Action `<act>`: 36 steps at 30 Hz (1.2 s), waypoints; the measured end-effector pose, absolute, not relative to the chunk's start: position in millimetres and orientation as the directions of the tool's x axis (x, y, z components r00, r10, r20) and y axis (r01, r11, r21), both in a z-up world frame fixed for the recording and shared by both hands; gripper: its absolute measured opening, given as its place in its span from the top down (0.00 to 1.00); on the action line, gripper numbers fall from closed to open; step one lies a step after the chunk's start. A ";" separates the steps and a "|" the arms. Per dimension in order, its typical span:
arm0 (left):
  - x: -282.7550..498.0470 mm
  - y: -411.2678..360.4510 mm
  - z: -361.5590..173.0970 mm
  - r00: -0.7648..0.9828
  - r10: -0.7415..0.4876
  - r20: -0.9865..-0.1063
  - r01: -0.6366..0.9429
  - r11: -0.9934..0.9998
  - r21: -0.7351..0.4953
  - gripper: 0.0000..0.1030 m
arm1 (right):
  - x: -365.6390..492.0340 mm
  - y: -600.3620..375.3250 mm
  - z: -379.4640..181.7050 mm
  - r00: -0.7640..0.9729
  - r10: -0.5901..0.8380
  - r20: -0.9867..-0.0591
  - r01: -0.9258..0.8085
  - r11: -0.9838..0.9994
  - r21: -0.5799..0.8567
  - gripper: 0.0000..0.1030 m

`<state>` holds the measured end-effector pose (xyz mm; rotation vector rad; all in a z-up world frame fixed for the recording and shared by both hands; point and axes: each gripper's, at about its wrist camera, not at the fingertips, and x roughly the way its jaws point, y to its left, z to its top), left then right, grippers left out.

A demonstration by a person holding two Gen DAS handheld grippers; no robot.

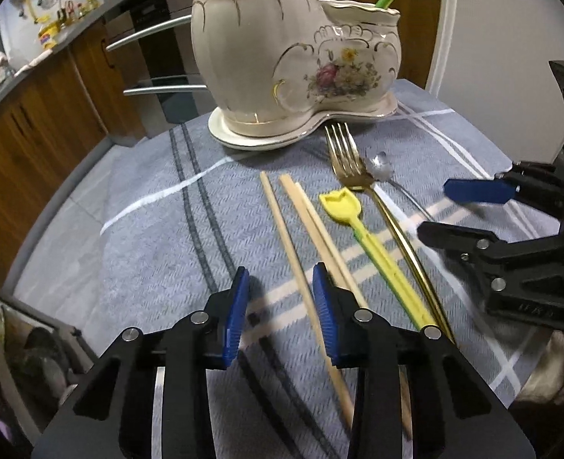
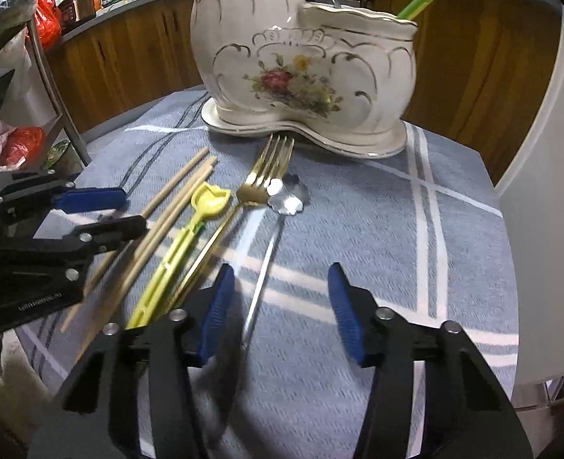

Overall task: Organize utensils
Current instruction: 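Move the left tool down toward the remaining wooden chopsticks, then grasp a wooden chopstick with the left tool while the right tool grasps the silver spoon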

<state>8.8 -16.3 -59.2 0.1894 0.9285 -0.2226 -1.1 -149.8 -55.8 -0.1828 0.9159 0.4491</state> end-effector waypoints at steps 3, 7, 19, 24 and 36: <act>17.7 -18.7 -59.7 0.581 -0.100 -0.808 0.255 0.965 0.063 0.66 | 6.2 -144.5 -56.3 0.524 0.290 -0.801 -0.437 0.899 0.040 0.69; 25.1 -22.5 -59.5 0.580 -0.100 -0.808 0.248 0.967 0.058 0.76 | 10.3 -137.2 -56.0 0.526 0.293 -0.798 -0.440 0.897 0.039 0.85; 25.2 -7.3 -56.5 0.588 -0.131 -0.798 0.237 0.971 0.016 0.95 | 2.1 -156.6 -50.2 0.557 0.342 -0.757 -0.430 0.898 0.090 0.97; 12.6 1.8 -45.3 0.617 -0.168 -0.769 0.246 0.969 -0.014 0.95 | -11.6 -187.0 -38.4 0.606 0.382 -0.698 -0.434 0.894 0.112 0.97; -0.2 0.8 3.3 0.725 -0.235 -0.647 0.300 0.954 -0.010 0.95 | -19.6 -190.5 0.1 0.715 0.435 -0.547 -0.463 0.881 0.096 0.97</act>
